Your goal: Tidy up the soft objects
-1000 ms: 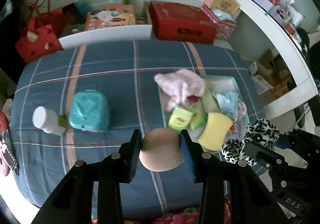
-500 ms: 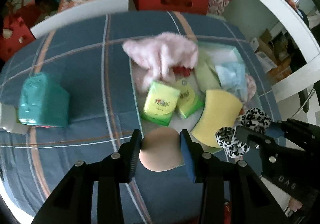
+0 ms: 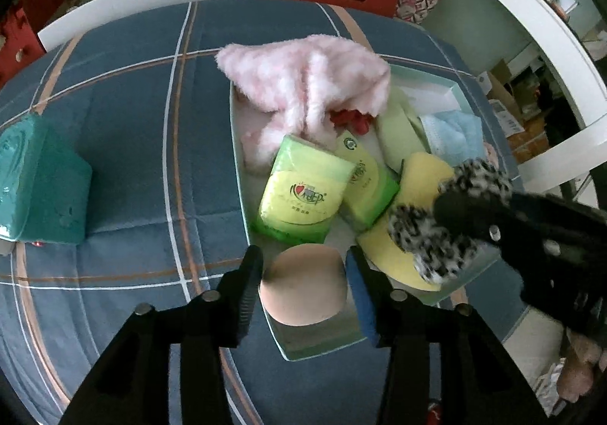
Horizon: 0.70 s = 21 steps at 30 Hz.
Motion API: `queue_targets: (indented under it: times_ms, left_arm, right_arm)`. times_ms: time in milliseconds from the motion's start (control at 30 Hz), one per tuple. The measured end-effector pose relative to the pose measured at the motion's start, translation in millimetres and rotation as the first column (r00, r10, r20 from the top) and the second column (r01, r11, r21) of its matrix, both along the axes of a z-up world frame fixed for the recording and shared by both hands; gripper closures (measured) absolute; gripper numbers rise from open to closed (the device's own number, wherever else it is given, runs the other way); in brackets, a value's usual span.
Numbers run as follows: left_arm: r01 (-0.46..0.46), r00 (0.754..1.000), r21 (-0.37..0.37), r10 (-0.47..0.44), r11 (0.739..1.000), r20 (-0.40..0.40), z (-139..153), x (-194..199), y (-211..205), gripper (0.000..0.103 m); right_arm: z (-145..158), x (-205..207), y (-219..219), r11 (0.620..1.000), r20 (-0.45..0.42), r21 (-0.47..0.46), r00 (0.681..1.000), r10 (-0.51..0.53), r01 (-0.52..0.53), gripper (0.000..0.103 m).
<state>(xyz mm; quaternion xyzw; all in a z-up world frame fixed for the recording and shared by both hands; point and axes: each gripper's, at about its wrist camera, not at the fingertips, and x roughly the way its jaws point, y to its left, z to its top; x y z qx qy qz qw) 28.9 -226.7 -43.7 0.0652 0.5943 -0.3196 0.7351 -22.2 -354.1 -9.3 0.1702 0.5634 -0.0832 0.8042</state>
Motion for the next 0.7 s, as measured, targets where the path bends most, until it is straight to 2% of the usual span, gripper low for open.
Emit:
queue_targets:
  times_ms: [33, 67, 133, 167, 300, 433, 467, 533, 700]
  left_arm:
    - [0.0, 1.0, -0.002, 0.0, 1.0, 0.001, 1, 0, 2, 0.037]
    - [-0.002, 1.0, -0.008, 0.002, 1.0, 0.003, 4, 0, 5, 0.03]
    - [-0.007, 1.0, -0.028, 0.007, 1.0, 0.005, 8, -1, 11, 0.029]
    - [-0.009, 1.0, -0.037, 0.009, 0.999, 0.004, 11, -1, 14, 0.029]
    - [-0.046, 0.999, -0.035, 0.047, 0.998, 0.025, 21, -2, 33, 0.029]
    - [-0.115, 0.988, 0.009, 0.113, 0.993, 0.106, 30, -6, 57, 0.027]
    - [-0.133, 0.983, 0.021, 0.129, 0.991, 0.131, 33, -5, 64, 0.02]
    - [-0.171, 0.97, 0.039, 0.162, 0.984, 0.179, 37, -7, 78, 0.013]
    - [-0.228, 0.935, 0.091, 0.192, 0.969, 0.299, 47, -13, 105, 0.01]
  right_arm:
    - [0, 2, 0, 1.0, 0.003, 0.001, 1.0, -0.002, 0.002, 0.061]
    - [2, 4, 0, 1.0, 0.007, 0.004, 1.0, -0.007, 0.007, 0.059]
    - [4, 7, 0, 1.0, 0.01, 0.011, 1.0, -0.014, 0.014, 0.047]
    - [5, 8, 0, 1.0, 0.013, 0.011, 1.0, -0.015, 0.015, 0.037]
    - [11, 2, -2, 0.999, 0.03, 0.007, 0.999, -0.034, 0.034, 0.035]
    - [13, -13, 2, 0.998, 0.027, -0.019, 0.998, -0.052, 0.052, 0.026]
    - [13, -16, 4, 0.999, 0.03, -0.022, 0.998, -0.047, 0.048, 0.024]
    - [11, -26, 14, 0.999, 0.027, -0.036, 0.999, -0.034, 0.035, 0.02]
    - [4, -45, 47, 0.996, 0.057, -0.083, 0.998, -0.006, 0.011, 0.013]
